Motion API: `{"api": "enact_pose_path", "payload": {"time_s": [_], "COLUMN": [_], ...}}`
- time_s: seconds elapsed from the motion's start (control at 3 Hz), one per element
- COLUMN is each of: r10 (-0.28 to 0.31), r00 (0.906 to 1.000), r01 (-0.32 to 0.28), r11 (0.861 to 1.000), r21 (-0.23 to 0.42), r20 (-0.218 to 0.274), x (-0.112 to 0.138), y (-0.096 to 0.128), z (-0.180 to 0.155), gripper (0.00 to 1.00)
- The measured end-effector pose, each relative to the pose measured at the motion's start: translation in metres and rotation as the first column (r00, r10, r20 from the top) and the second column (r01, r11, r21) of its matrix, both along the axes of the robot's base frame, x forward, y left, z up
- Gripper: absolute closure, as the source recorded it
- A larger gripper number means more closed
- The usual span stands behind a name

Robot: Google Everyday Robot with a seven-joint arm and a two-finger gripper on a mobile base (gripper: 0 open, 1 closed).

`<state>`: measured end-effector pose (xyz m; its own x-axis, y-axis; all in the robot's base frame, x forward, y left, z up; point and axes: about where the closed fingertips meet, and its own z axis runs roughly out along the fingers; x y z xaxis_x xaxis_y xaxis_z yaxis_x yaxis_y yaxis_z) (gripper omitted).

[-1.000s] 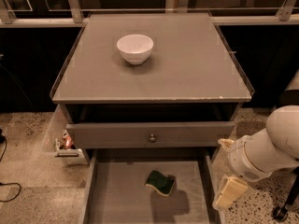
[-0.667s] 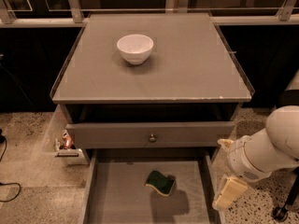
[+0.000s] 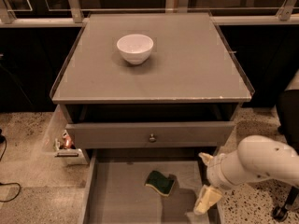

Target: Pick sponge from middle drawer and place on counter

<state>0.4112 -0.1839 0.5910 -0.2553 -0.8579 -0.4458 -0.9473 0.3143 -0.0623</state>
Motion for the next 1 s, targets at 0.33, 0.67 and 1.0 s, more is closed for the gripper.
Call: {"api": "enact_pose_path", "payload": {"time_s": [0.33, 0.67, 1.0], "r10": [0.014, 0.014, -0.010], "r00": [0.9985, 0.9985, 0.9981], "r01": [-0.016, -0.016, 0.006], "r11": [0.999, 0.999, 0.998], "r21": [0.040, 0.040, 0.056], "r20": [0.054, 0.054, 0.061], "x": [0.021, 0.021, 0.029], "y": [0.015, 0.015, 0.021], "z": [-0.065, -0.065, -0.096], "gripper": [0.00, 0.00, 0.00]}}
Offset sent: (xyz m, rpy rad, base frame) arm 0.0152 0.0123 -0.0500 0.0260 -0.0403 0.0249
